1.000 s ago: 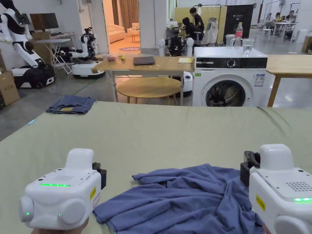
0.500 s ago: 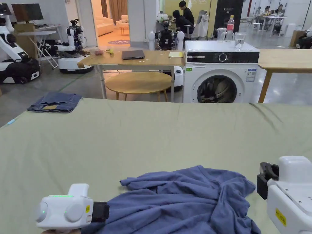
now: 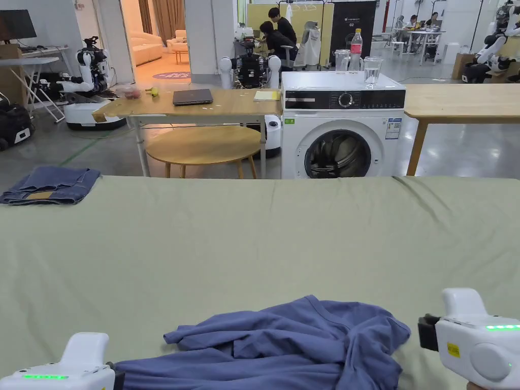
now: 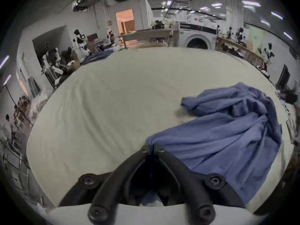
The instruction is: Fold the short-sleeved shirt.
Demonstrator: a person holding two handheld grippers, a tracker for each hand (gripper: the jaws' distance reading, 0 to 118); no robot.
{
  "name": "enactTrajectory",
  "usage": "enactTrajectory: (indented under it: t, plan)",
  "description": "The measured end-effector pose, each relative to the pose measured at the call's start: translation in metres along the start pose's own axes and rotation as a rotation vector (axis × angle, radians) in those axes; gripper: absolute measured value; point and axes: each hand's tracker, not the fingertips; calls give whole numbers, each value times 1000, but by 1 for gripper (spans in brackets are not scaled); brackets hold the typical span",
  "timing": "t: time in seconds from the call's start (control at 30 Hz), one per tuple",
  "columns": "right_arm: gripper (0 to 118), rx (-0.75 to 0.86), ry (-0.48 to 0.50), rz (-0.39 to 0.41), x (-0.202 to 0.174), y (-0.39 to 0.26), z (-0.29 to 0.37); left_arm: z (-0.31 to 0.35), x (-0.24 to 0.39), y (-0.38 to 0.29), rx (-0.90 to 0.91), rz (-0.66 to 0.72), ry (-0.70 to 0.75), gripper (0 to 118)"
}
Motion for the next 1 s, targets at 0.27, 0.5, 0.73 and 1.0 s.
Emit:
enactTrajectory:
  t: [0.27,0.5,0.73,1.0]
  plan:
    - [91,-96,61,196,-27,-8,-76,-2,-6,14,17,-32,-10,0]
    - [2,-74,288,32,-2,9,-66,-8,-4,15,0,-61,7,0]
    - [2,136,178,41,5,49,48,28,-9,31,106,-129,73,0]
    - [2,373,39,92,14,134,172,113,-22,110,299,-147,192,0]
